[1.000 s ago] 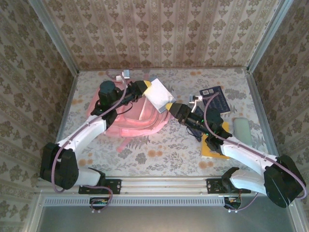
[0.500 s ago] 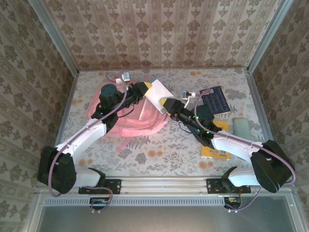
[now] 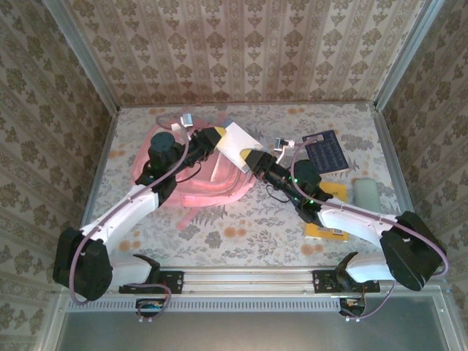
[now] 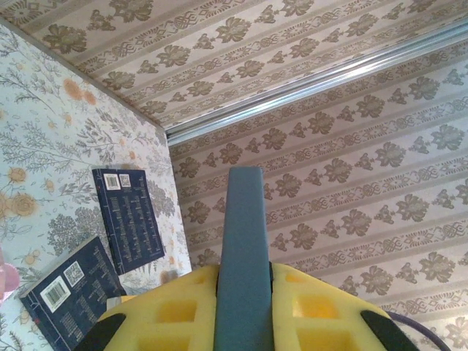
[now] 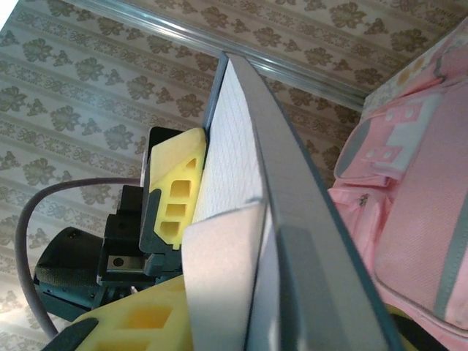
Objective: Pack the student bag
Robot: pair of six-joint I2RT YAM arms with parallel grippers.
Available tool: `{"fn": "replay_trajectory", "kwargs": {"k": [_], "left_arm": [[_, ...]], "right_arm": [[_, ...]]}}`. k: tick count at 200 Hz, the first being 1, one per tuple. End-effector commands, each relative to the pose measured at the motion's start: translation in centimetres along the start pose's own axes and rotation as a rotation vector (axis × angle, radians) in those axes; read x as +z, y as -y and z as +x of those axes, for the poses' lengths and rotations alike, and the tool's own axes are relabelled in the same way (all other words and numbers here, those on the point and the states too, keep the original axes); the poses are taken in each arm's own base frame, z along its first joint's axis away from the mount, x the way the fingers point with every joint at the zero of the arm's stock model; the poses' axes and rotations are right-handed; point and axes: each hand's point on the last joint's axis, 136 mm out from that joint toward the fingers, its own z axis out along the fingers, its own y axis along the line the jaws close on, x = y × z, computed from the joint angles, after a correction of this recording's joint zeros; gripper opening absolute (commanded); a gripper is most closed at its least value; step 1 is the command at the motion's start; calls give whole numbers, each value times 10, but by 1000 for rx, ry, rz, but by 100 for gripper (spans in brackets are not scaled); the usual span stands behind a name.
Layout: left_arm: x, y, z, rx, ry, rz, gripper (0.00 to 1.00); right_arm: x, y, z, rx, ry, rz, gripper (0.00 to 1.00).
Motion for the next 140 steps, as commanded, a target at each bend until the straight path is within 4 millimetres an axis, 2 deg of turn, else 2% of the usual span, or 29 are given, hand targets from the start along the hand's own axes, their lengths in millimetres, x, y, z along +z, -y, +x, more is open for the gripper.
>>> {"fn": "replay_trajectory", "kwargs": {"k": [1, 25, 38, 62, 82, 87, 99, 105, 124, 140], "left_arm": [[-6, 7, -5, 36, 33, 9, 0], [-7, 3, -4, 40, 33, -3, 0], [-8, 2, -4, 45, 34, -10, 0], [-8, -3, -3, 55, 32, -29, 0], [-8, -7, -1, 80, 16, -58, 0], [-8, -8, -1, 90, 13, -71, 6], [-10, -11, -1, 128, -4, -110, 31], [-11, -14, -1, 154, -18, -141, 39], [-16, -23, -1, 278, -85, -278, 51], [-15, -34, 2, 375, -170, -370, 55]], "right_arm": [[-10, -1, -14, -53, 80, 20, 29], [-11, 0, -15, -56, 85, 27, 29], [-12, 2, -15, -55, 84, 32, 22], [-13, 6, -14, -54, 86, 55, 0], [-17, 10, -16, -71, 92, 84, 0], [-19, 11, -16, -76, 94, 94, 0], [-25, 14, -18, -96, 98, 130, 0], [-29, 15, -19, -108, 102, 154, 0], [-46, 25, -27, -165, 114, 260, 0], [-63, 35, -33, -213, 121, 354, 0]]}}
